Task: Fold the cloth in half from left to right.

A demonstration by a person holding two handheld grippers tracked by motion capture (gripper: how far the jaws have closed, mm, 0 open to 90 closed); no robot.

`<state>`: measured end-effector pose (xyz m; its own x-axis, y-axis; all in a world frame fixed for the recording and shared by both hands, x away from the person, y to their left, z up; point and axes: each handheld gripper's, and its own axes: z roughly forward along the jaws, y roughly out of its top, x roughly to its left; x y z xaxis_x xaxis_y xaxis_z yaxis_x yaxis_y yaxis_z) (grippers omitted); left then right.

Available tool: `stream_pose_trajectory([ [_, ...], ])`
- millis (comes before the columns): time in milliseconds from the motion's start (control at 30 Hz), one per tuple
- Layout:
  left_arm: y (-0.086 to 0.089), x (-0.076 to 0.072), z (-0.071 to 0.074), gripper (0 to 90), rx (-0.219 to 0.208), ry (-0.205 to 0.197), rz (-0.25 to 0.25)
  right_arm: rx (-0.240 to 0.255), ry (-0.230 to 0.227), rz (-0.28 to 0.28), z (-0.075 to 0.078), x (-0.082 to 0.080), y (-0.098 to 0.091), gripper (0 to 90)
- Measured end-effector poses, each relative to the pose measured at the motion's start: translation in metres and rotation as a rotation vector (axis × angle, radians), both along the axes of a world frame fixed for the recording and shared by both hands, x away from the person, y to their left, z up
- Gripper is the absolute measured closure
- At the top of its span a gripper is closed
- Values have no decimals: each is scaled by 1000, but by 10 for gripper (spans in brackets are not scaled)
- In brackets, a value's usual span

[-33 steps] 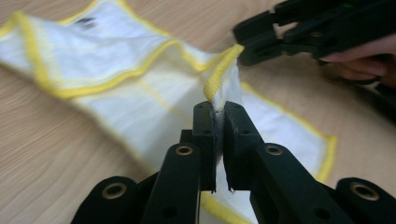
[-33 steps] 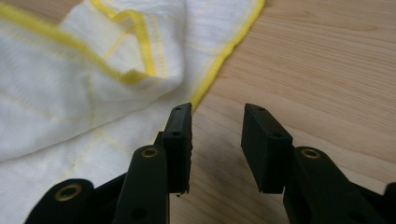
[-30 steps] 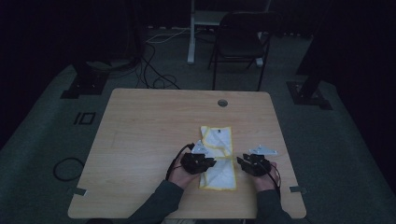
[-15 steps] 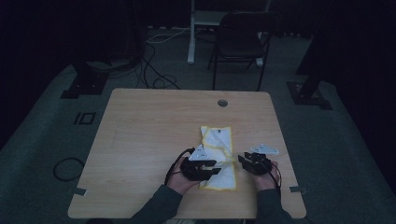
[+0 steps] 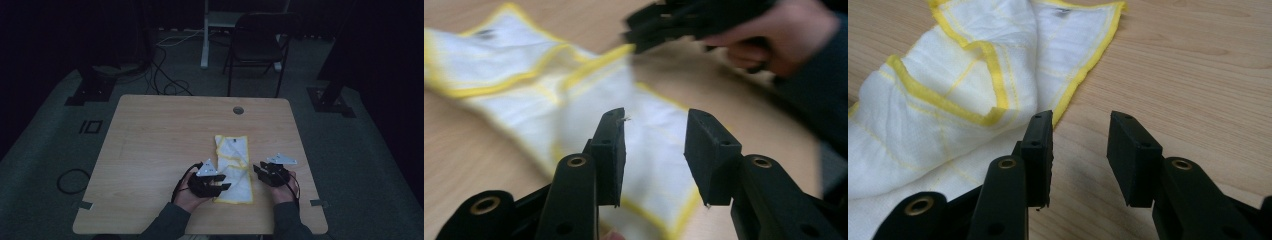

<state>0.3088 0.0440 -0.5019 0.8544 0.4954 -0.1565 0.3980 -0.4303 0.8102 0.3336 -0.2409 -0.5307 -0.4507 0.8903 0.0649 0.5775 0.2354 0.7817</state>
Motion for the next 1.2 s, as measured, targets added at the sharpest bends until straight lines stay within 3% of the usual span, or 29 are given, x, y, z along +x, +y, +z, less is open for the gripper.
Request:
stream_pose_trajectory([
  [33,3,6,-1,593,-13,11,23,1,-1,0,0,0,0,624],
  [133,7,21,-6,579,11,33,65,2,-1,1,0,0,0,624],
  [300,-4,38,-17,549,46,61,57,-2,0,9,-1,1,2,624],
  [433,-18,42,-24,542,76,79,39,-1,0,10,-1,0,2,624],
  [533,-27,36,-22,788,88,73,-12,2,-3,8,0,0,0,624],
  [600,-32,29,-18,838,84,61,-51,7,-9,3,1,0,-1,624],
  [667,-39,20,-12,831,73,54,-92,11,-15,-6,2,-1,-2,624],
  [767,-47,6,-4,739,28,75,-160,17,-23,-16,4,-1,-5,624],
  [867,-53,-8,3,683,-2,59,-226,21,-27,-24,5,-1,-7,624],
  [1000,-45,-11,6,669,-30,50,-214,22,-36,-23,6,-2,-7,624],
  [1200,-28,-7,-9,691,77,24,-111,31,-46,-4,10,-1,-2,630],
])
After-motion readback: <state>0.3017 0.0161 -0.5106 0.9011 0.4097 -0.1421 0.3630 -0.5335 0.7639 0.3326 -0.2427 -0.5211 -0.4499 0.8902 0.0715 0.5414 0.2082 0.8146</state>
